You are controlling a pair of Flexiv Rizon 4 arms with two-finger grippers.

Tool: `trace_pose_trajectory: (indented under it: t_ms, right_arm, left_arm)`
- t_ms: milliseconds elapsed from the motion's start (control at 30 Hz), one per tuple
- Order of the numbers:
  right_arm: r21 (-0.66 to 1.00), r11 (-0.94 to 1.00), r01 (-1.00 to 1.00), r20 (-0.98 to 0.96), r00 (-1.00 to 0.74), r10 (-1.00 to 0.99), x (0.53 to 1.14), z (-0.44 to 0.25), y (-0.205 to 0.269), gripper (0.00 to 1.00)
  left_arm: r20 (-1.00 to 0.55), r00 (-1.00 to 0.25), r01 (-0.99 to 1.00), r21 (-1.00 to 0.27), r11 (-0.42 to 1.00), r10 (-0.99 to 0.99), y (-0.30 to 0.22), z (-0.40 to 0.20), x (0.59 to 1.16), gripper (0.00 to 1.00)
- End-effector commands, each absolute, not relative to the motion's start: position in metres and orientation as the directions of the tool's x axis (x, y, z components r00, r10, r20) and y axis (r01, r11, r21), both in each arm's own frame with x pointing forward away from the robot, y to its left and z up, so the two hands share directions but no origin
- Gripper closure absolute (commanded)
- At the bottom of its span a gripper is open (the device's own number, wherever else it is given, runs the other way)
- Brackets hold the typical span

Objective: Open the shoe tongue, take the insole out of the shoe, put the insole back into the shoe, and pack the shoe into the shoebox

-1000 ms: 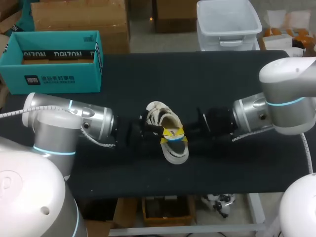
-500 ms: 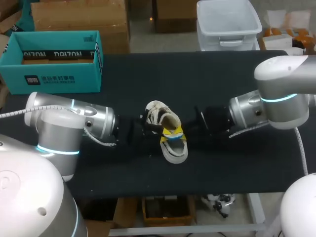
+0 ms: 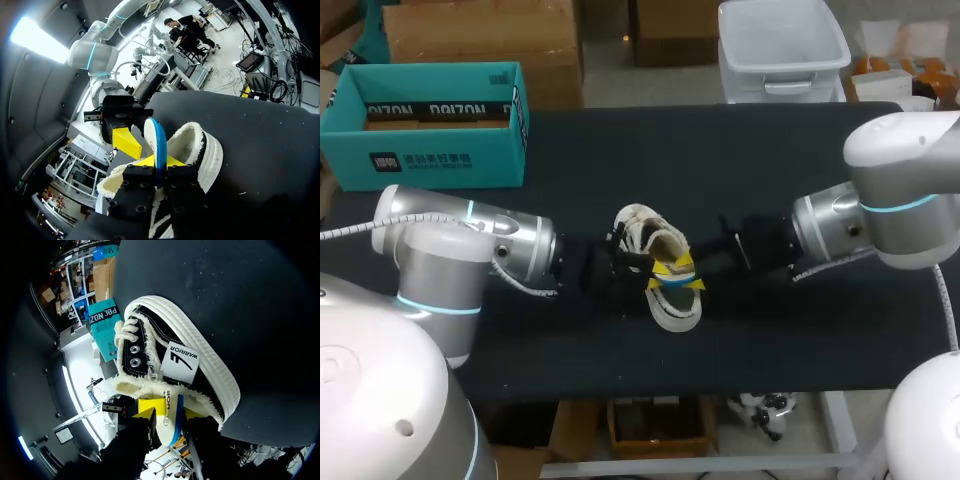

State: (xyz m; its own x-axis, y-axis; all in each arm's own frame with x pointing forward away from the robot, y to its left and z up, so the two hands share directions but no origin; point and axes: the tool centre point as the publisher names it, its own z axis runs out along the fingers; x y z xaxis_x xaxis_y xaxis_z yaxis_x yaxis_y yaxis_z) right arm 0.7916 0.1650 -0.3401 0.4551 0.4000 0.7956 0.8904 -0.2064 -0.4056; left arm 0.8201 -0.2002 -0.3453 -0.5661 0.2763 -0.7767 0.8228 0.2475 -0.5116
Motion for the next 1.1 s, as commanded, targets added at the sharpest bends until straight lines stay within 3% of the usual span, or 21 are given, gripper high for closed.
trace_pose_trajectory:
  t_ms: [33,167,333,367,433,467,500,567,600,633,733,767,1100]
  right_arm:
    - [-0.4,-0.223,0.889,0.792,0.458,0.404,0.786,-0.336,0.166,0.83]
    - [-0.408,-0.219,0.886,0.789,0.463,0.405,0.785,-0.338,0.167,1.0]
    - [-0.421,-0.203,0.884,0.785,0.467,0.407,0.787,-0.342,0.17,1.0]
    - [-0.425,-0.2,0.883,0.782,0.469,0.409,0.787,-0.343,0.17,1.0]
    - [-0.427,-0.199,0.882,0.781,0.47,0.41,0.788,-0.344,0.17,1.0]
    - [-0.427,-0.199,0.882,0.781,0.471,0.41,0.789,-0.345,0.17,1.0]
    - [-0.428,-0.198,0.882,0.781,0.471,0.41,0.79,-0.345,0.17,1.0]
    - [-0.431,-0.196,0.881,0.781,0.473,0.408,0.791,-0.347,0.17,1.0]
    - [-0.434,-0.197,0.879,0.78,0.476,0.407,0.791,-0.348,0.169,1.0]
    - [-0.435,-0.198,0.878,0.779,0.478,0.407,0.792,-0.348,0.168,1.0]
    - [-0.437,-0.201,0.877,0.778,0.48,0.405,0.792,-0.349,0.167,1.0]
    - [-0.438,-0.2,0.876,0.778,0.481,0.404,0.793,-0.35,0.168,1.0]
    - [-0.456,-0.186,0.871,0.764,0.49,0.421,0.81,-0.363,0.172,1.0]
  left_arm:
    - [-0.779,-0.566,0.823,-0.51,0.251,0.271,-0.201,-0.347,0.818,1.0]
    - [-0.779,-0.565,0.823,-0.51,0.252,0.27,-0.202,-0.347,0.818,1.0]
    - [-0.783,-0.564,0.822,-0.501,0.272,0.262,-0.201,-0.346,0.817,1.0]
    - [-0.782,-0.564,0.822,-0.501,0.27,0.265,-0.201,-0.346,0.817,0.91]
    - [-0.783,-0.56,0.825,-0.498,0.266,0.269,-0.201,-0.346,0.817,0.91]
    - [-0.785,-0.558,0.826,-0.497,0.265,0.27,-0.201,-0.346,0.817,0.69]
    - [-0.787,-0.555,0.829,-0.495,0.26,0.269,-0.201,-0.346,0.817,0.65]
    - [-0.791,-0.55,0.832,-0.492,0.257,0.266,-0.201,-0.346,0.818,0.67]
    - [-0.793,-0.549,0.833,-0.492,0.254,0.264,-0.202,-0.346,0.818,0.79]
    - [-0.793,-0.549,0.833,-0.493,0.251,0.263,-0.202,-0.346,0.818,0.84]
    - [-0.793,-0.548,0.834,-0.493,0.25,0.266,-0.202,-0.346,0.818,0.84]
    - [-0.792,-0.55,0.833,-0.494,0.251,0.267,-0.202,-0.346,0.818,1.0]
    - [-0.769,-0.577,0.813,-0.508,0.284,0.274,-0.201,-0.346,0.817,1.0]
